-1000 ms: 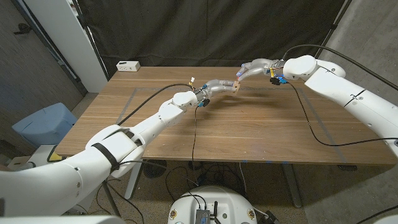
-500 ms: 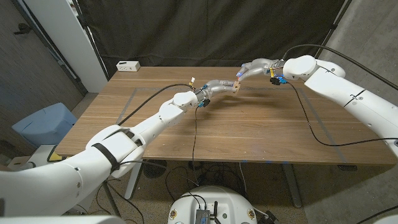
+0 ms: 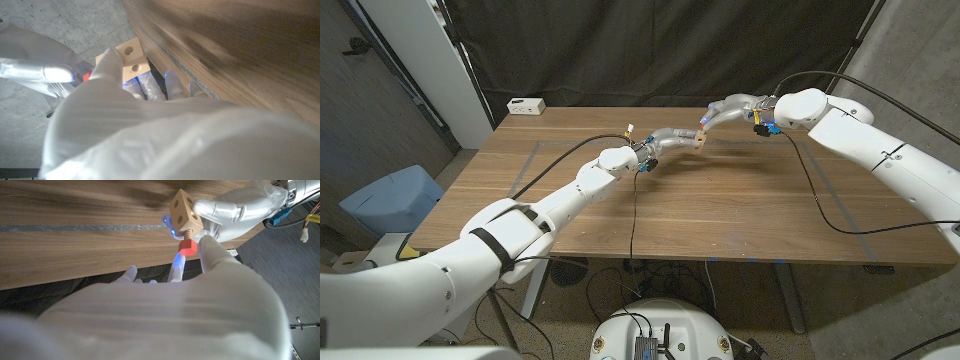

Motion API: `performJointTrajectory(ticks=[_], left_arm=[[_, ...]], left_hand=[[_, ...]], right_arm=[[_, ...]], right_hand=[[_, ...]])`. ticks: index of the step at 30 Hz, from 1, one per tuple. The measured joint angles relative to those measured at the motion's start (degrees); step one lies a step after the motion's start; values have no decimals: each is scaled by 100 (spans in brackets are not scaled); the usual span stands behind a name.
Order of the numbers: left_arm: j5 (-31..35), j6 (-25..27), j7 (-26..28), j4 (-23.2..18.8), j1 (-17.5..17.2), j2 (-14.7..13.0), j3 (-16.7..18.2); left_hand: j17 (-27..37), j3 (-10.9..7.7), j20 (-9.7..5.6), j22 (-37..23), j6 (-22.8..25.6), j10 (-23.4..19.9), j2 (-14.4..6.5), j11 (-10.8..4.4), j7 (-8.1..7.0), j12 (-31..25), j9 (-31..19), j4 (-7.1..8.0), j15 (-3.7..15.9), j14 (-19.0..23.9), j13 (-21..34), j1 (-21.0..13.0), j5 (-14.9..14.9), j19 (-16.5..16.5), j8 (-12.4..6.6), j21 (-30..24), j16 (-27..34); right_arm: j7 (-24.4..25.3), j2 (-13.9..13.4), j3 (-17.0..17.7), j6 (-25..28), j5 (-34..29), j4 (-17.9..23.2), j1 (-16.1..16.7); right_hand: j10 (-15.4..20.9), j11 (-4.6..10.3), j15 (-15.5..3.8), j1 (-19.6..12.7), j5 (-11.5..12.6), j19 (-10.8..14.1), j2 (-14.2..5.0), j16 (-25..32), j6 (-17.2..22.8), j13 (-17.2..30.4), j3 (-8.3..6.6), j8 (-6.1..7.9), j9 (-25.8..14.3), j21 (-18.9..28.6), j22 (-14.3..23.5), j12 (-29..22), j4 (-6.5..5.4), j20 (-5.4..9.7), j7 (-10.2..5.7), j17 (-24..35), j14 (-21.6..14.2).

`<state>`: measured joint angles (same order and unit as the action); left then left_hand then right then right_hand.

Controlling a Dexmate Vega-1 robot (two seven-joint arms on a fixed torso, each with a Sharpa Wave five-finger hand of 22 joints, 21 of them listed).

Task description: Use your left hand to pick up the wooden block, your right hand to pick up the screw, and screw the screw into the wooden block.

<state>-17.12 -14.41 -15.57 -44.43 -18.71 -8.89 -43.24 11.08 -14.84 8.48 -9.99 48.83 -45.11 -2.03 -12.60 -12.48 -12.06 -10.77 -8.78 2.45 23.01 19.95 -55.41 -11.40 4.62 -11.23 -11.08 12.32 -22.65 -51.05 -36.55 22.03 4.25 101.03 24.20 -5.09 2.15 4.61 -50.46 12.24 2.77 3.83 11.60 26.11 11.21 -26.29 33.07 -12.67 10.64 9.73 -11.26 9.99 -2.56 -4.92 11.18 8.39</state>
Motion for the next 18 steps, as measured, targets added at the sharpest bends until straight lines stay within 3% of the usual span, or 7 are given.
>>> performJointTrajectory(ticks=[18], left_arm=[[-11,-124,-94,201,70,61,0]], left_hand=[[-1,6,0,0,20,0,0,0,21,0,-4,-6,0,0,0,0,0,0,0,0,0]], right_arm=[[73,96,-61,35,-62,-96,-45]], right_hand=[[184,60,-52,-91,-89,54,-30,15,354,0,0,234,-107,44,0,-41,0,-9,-62,1,-113]])
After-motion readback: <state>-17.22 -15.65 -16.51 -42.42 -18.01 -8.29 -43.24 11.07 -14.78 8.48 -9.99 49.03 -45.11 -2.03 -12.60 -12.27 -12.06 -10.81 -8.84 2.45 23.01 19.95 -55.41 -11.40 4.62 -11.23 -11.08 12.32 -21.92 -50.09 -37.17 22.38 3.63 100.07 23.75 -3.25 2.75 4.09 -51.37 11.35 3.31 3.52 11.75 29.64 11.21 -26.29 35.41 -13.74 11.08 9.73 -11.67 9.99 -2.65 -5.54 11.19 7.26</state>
